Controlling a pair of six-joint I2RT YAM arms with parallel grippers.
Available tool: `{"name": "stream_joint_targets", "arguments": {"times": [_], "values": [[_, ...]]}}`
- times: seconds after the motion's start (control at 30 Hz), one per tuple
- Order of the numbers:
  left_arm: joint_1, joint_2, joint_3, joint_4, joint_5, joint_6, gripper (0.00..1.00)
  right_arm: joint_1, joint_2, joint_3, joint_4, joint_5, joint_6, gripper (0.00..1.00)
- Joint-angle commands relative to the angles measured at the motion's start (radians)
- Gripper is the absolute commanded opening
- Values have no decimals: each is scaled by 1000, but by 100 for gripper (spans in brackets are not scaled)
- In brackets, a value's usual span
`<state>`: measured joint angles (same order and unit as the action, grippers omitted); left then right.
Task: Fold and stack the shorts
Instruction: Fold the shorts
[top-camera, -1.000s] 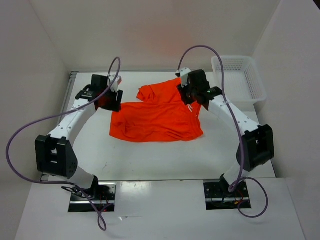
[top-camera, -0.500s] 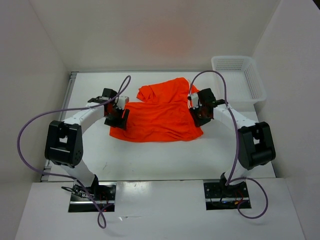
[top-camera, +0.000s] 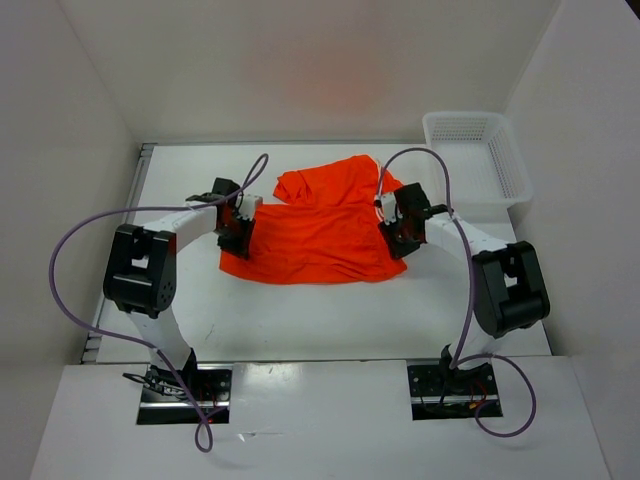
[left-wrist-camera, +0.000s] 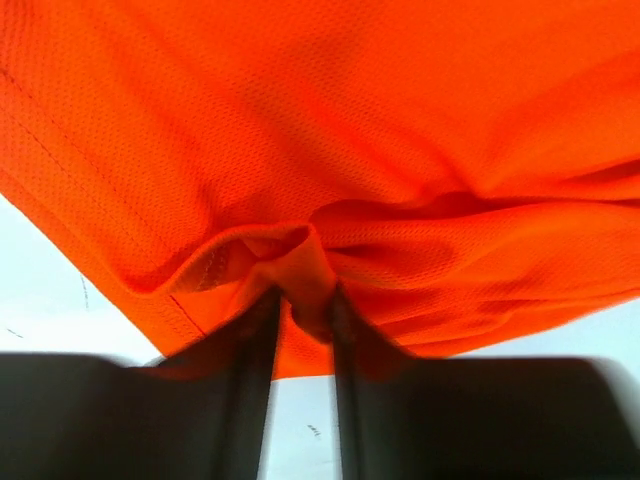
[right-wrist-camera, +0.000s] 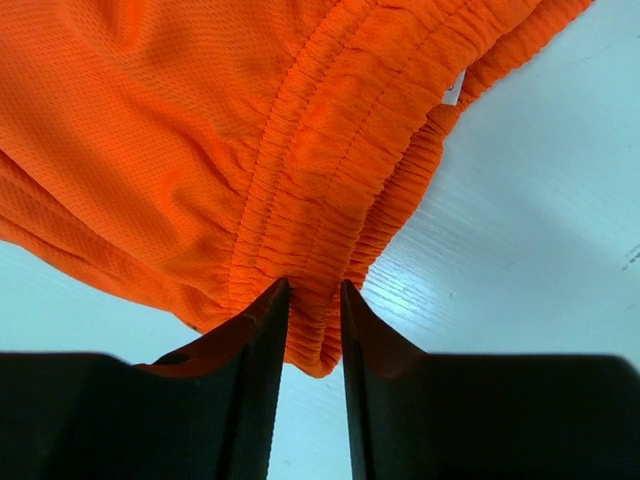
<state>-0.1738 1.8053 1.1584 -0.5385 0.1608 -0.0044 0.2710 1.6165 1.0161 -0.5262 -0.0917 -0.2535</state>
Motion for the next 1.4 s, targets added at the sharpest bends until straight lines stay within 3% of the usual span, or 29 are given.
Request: {"name": "stream_joint_targets", "arguments": {"times": [0.0,0.03,0.1,0.3,0.57,0.8,0.93,1.0,1.1,1.17,1.3,1.37], "values": [[-3,2,50,-7,20,4,26,-4,19,-33,55,-9,-10,32],[-3,2,50,-18,20,4,16,-4,19,-48,64,1,-10,29],[-3,-30,50,-54,29,4,11,-4,28,-60,65,1,-10,23],[7,-148,83,-211,-16,4,10,-4,16,-102,74,-9,-20,0],[-4,-239,-68,-403,-182,4,11,-4,-15,-120,48,-9,-110,0],[-42,-227,-161,-416,-245,4,24,-4,-56,-171,-8,3,-246,0],[-53,-218,-193,-440,-257,4,35,-4,-101,-182,-31,-6,-256,11],[-62,-218,-193,-456,-276,4,40,-4,-115,-182,-63,-6,-256,25],[-62,-245,-152,-469,-311,4,44,-4,-147,-133,-116,-16,-297,34],[-50,-270,-94,-456,-311,4,48,-4,-162,-47,-130,-25,-296,36],[-23,-241,111,-373,-291,4,65,-4,-140,160,-143,-130,-231,52],[-23,-183,220,-339,-258,4,69,19,-104,269,-108,-161,-160,52]]}}
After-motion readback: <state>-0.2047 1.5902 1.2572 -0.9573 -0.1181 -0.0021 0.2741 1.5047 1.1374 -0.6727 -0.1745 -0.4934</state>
